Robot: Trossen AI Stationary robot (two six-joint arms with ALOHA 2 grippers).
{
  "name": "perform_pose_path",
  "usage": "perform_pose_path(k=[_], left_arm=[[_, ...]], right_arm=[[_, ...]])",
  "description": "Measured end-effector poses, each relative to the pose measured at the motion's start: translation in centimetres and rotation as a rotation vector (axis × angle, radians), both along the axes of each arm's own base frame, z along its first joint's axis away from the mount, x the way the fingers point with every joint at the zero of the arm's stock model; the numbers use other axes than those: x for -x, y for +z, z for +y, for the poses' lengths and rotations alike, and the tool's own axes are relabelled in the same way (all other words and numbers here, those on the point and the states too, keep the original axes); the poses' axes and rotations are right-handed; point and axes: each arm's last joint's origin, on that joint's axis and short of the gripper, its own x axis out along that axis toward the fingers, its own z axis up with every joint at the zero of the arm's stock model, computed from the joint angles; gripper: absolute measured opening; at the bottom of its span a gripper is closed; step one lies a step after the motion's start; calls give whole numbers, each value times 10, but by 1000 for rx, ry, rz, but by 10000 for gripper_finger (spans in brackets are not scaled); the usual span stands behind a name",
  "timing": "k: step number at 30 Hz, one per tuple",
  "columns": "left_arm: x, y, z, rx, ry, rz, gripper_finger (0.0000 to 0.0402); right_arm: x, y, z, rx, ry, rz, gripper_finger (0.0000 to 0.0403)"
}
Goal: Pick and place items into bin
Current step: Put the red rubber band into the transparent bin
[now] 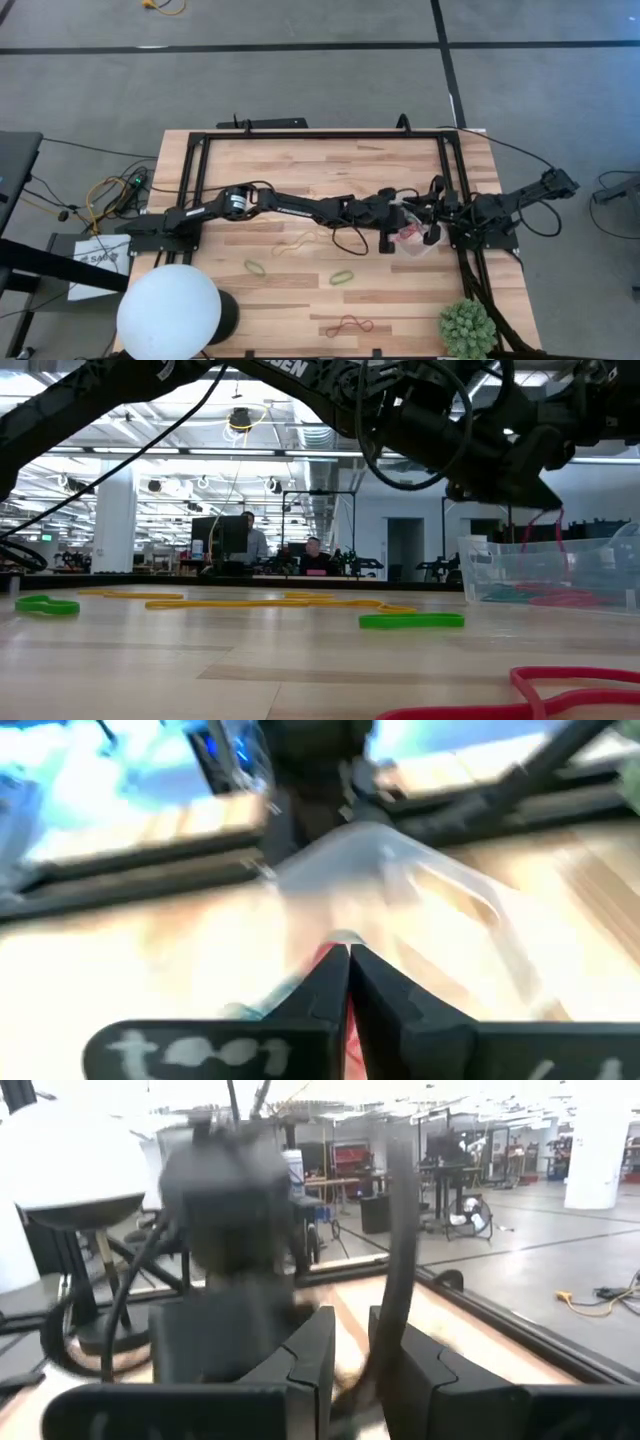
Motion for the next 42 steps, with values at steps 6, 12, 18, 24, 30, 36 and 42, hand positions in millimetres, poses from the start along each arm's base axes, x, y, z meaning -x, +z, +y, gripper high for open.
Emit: perform_pose_path(k=[6, 12, 18, 24, 30, 36, 42], left_arm=[[1, -1, -9, -37, -43, 9, 0], [1, -4, -9, -63, -41, 33, 18], [4, -10, -8, -39, 37, 101, 75], [12, -9, -7, 34, 82, 203, 108], [47, 60, -3, 87, 111, 309, 107], [113, 154, -6, 80, 64, 377, 99], [199, 238, -13, 74, 58, 350, 98]], right_arm=[[0, 0, 0, 0, 5, 0, 59], [0, 0, 0, 1, 3, 1, 59], [0, 0, 0, 3, 1, 8, 59], [0, -1, 0, -37, 4, 7, 59], [0, -2, 0, -72, 11, 5, 59], [0, -2, 0, -56, 12, 12, 59], [-1, -7, 1, -37, 43, 56, 59]])
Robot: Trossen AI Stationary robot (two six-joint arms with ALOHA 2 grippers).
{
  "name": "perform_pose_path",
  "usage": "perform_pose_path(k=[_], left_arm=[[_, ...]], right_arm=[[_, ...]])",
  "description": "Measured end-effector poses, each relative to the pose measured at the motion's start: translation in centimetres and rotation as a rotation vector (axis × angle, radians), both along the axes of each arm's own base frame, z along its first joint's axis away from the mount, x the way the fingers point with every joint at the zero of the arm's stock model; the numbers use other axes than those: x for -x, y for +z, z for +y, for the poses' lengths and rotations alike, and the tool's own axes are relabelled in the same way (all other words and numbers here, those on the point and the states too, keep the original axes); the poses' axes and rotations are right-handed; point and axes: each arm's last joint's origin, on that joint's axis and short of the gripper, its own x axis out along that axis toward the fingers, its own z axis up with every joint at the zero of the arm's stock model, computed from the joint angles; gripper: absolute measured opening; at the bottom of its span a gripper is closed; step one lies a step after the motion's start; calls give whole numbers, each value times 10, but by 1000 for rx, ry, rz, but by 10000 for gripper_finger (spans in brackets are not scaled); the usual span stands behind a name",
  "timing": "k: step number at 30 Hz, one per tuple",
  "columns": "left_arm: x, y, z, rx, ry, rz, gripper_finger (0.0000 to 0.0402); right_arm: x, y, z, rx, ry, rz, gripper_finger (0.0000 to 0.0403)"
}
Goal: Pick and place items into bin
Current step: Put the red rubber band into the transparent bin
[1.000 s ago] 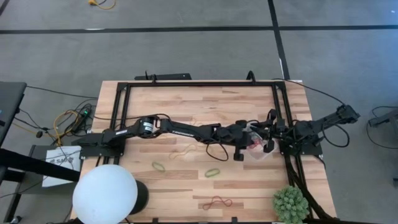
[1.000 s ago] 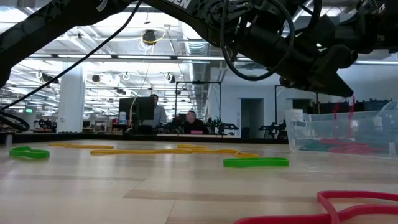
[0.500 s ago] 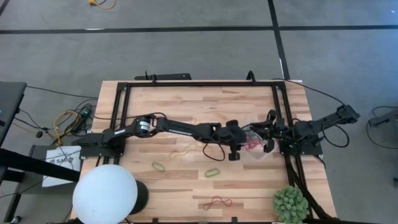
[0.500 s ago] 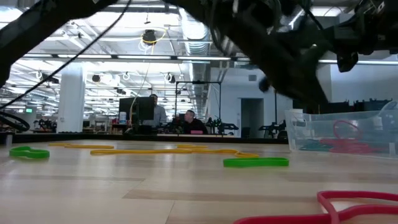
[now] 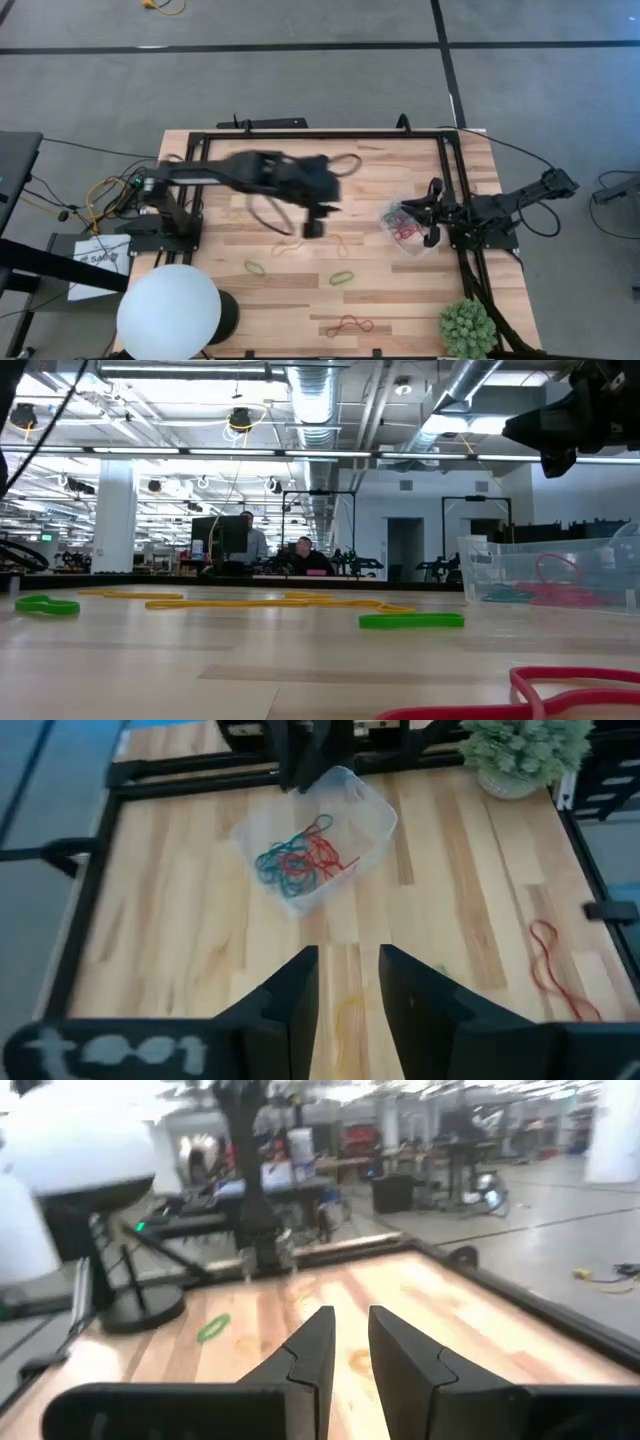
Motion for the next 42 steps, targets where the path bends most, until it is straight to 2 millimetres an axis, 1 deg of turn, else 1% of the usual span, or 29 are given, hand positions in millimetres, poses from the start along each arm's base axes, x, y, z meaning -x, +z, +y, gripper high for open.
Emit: perform_pose_path(k=[2, 4, 5, 7, 9, 11, 12, 13, 15, 18, 19, 21, 24, 27, 30, 32, 36, 38, 42], left_arm=[[23, 14, -5, -15, -4, -8, 98], [40, 21, -11, -39, -2, -25, 98], [49, 21, -15, -59, 4, -29, 98], [62, 14, -21, -112, 31, -25, 98], [71, -4, -26, -163, 98, -17, 98], [76, -30, -29, -197, 172, -41, 98], [81, -44, -30, -202, 184, -48, 98], [86, -57, -29, -189, 186, -59, 98], [94, -86, -29, -125, 169, -92, 98], [102, -127, -25, -40, 165, -177, 98], [105, -138, -23, -16, 170, -217, 98], [109, -156, -19, 23, 174, -287, 98], [115, -183, -15, 64, 186, -323, 98], [119, -199, -14, 103, 205, -359, 98], [123, -210, -13, 137, 227, -356, 98], [123, -209, -14, 170, 239, -370, 98], [123, -208, -16, 184, 236, -377, 98], [122, -207, -16, 190, 230, -393, 98], [122, -206, -19, 197, 215, -401, 98]], right_arm=[[0, -1, 1, 6, 32, 8, 59], [0, 2, 0, 46, 19, -12, 59], [0, 5, -1, 63, -2, -33, 59], [0, 10, -2, 48, 3, -90, 59], [0, 16, 2, 97, 134, -141, 59], [1, 19, 8, 200, 294, -161, 59], [1, 22, 10, 221, 329, -164, 59], [0, 26, 12, 216, 332, -160, 59], [-5, 37, 14, 178, 273, -129, 59], [-16, 52, 21, 181, 256, -3, 59], [-21, 60, 25, 183, 268, 39, 59], [-35, 76, 35, 172, 290, 115, 59], [-62, 86, 57, 170, 330, 288, 59], [-87, 81, 82, 178, 361, 452, 59], [-110, 62, 104, 127, 351, 581, 59], [-125, 45, 117, 65, 349, 666, 59], [-151, 19, 140, -15, 435, 813, 59], [-161, 12, 149, -59, 451, 876, 59], [-178, 6, 164, -147, 450, 1031, 59]])
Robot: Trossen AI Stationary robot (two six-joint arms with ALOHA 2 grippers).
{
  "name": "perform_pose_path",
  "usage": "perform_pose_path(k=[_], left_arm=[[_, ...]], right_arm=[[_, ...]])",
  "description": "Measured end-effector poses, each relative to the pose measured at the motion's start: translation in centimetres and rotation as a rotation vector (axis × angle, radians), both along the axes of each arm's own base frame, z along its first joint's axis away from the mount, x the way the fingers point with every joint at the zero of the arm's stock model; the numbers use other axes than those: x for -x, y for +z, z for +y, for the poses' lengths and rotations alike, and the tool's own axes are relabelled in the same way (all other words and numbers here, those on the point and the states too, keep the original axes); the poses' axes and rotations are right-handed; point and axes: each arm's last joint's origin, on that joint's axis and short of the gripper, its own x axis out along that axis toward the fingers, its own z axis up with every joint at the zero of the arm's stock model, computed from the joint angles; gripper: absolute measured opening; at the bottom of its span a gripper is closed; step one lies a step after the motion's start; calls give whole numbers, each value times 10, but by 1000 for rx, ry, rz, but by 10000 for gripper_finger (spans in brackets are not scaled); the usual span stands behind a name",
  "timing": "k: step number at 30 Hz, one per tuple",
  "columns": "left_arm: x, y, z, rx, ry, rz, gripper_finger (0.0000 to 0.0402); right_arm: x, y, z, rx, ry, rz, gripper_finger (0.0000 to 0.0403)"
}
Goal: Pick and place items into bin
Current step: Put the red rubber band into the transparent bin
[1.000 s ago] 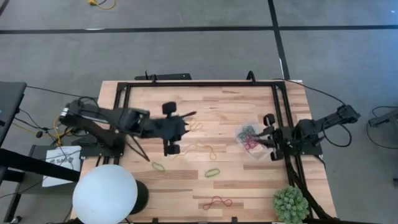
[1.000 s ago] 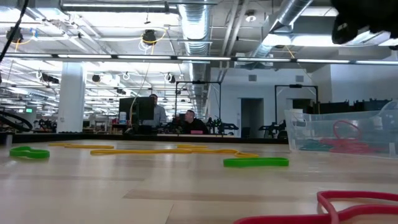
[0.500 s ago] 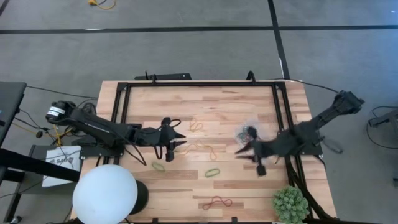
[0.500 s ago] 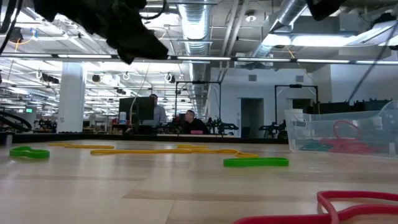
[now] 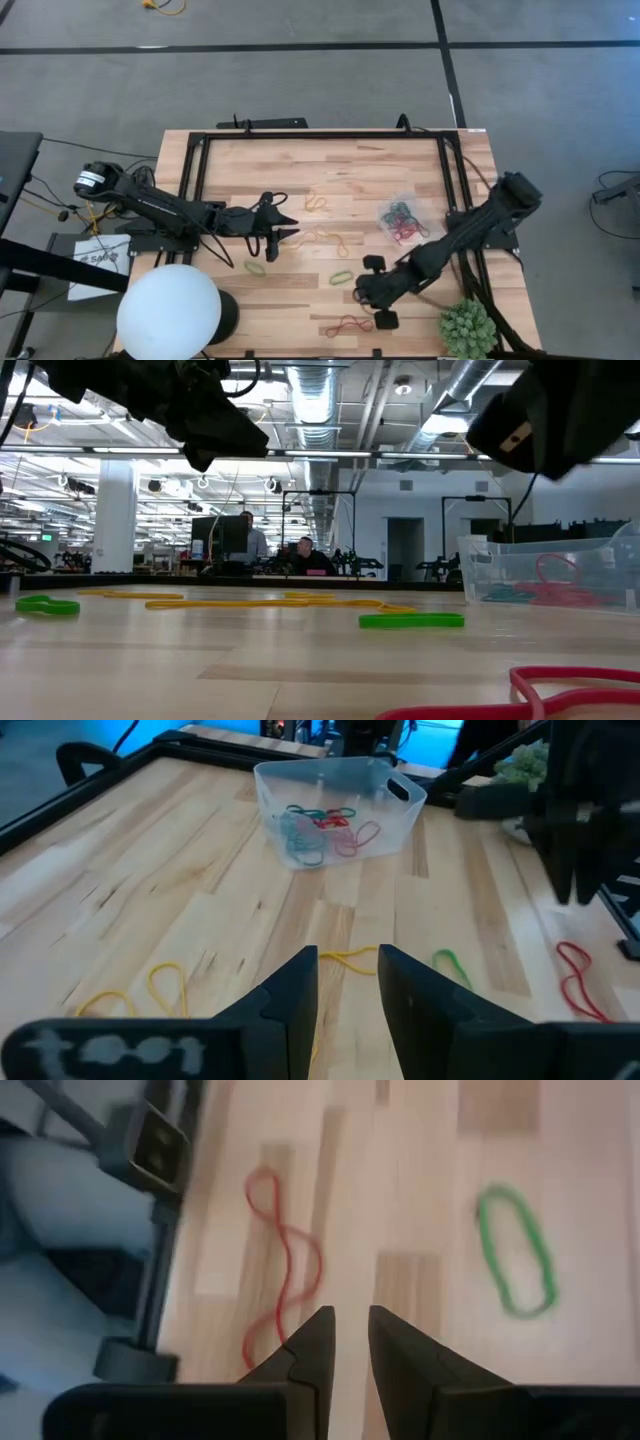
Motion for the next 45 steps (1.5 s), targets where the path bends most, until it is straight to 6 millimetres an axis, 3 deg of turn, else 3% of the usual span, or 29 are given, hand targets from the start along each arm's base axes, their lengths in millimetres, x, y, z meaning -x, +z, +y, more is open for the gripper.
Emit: perform_pose_path(k=[6, 18, 26, 36, 45], left_arm=[[1, 1, -4, 8, -17, -7, 98], [3, 0, -16, 7, -67, -4, 98], [4, 0, -21, 20, -123, 3, 98], [5, 0, -24, 19, -177, 10, 98], [6, -2, -24, 17, -181, 25, 98]], right_arm=[[-23, -2, 27, 31, 34, 141, 59], [-53, -32, 64, 39, -84, 332, 59], [-54, -57, 65, 66, -210, 455, 59], [-55, -53, 65, -4, -337, 477, 59], [-53, -34, 65, -42, -378, 481, 59]])
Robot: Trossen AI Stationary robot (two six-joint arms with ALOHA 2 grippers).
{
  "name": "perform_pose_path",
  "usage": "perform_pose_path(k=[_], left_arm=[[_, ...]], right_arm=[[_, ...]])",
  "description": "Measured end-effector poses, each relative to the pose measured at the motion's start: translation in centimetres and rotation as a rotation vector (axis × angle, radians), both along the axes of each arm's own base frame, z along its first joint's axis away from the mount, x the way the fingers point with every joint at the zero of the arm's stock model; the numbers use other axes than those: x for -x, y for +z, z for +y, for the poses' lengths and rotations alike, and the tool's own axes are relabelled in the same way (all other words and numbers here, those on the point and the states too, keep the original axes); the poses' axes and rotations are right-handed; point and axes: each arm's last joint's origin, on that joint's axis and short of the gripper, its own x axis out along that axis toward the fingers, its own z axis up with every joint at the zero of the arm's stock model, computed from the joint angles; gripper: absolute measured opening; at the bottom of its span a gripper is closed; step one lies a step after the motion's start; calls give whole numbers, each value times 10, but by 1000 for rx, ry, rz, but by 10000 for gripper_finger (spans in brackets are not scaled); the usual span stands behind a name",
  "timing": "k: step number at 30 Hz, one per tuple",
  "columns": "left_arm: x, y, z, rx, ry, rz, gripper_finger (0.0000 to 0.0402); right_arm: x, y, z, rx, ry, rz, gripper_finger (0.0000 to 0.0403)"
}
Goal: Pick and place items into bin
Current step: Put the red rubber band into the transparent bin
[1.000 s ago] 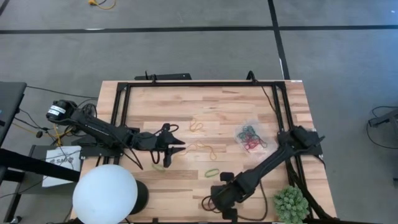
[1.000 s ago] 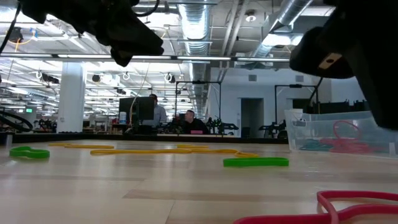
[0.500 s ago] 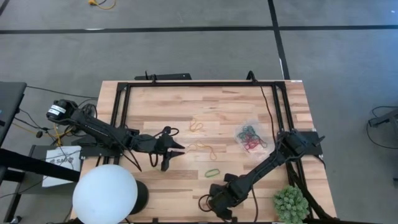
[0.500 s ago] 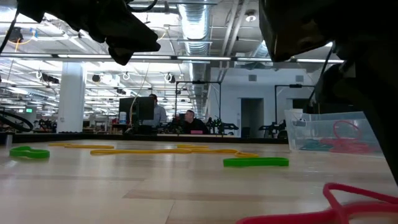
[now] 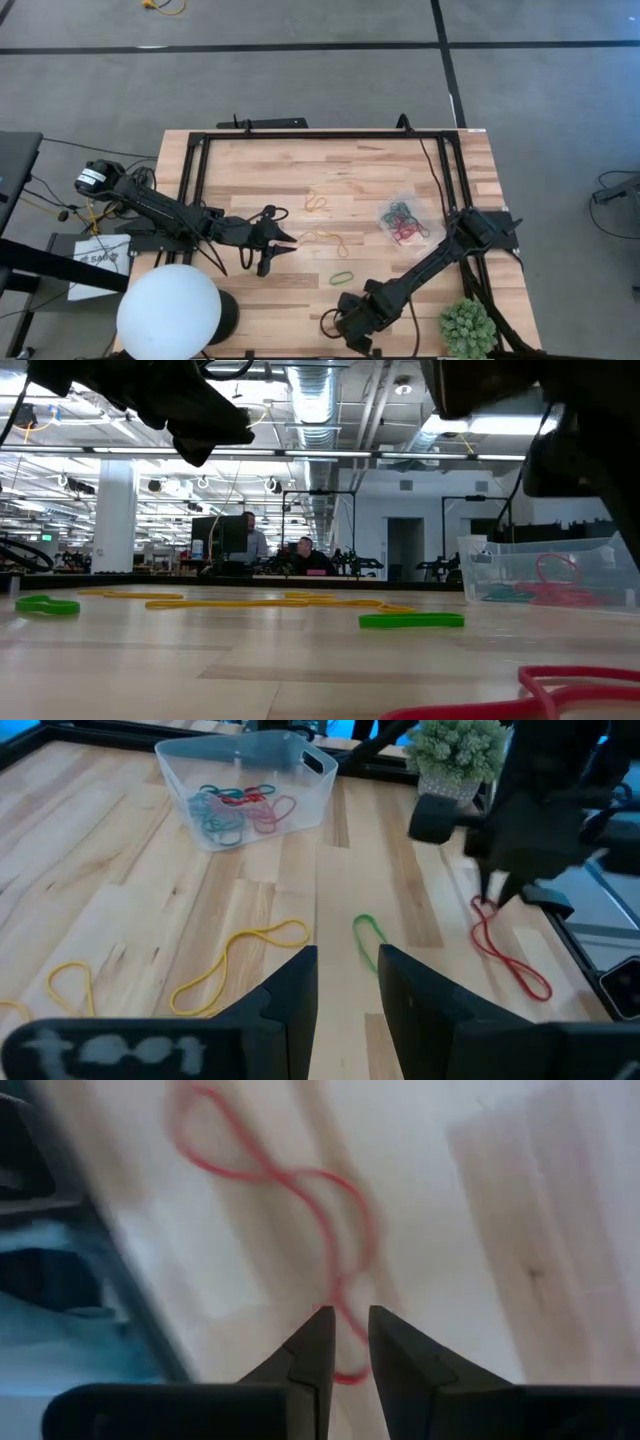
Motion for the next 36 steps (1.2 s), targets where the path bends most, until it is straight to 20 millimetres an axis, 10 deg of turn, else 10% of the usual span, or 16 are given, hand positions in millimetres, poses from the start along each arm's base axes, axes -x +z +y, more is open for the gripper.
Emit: perform_pose_path(k=[16, 36], left_arm=[[0, -1, 0, -7, 0, 15, 98], [1, -2, 0, -12, 1, 24, 98]], right_arm=[[-5, -9, 3, 11, 3, -13, 62], [-9, -21, 4, 20, -26, -5, 175]])
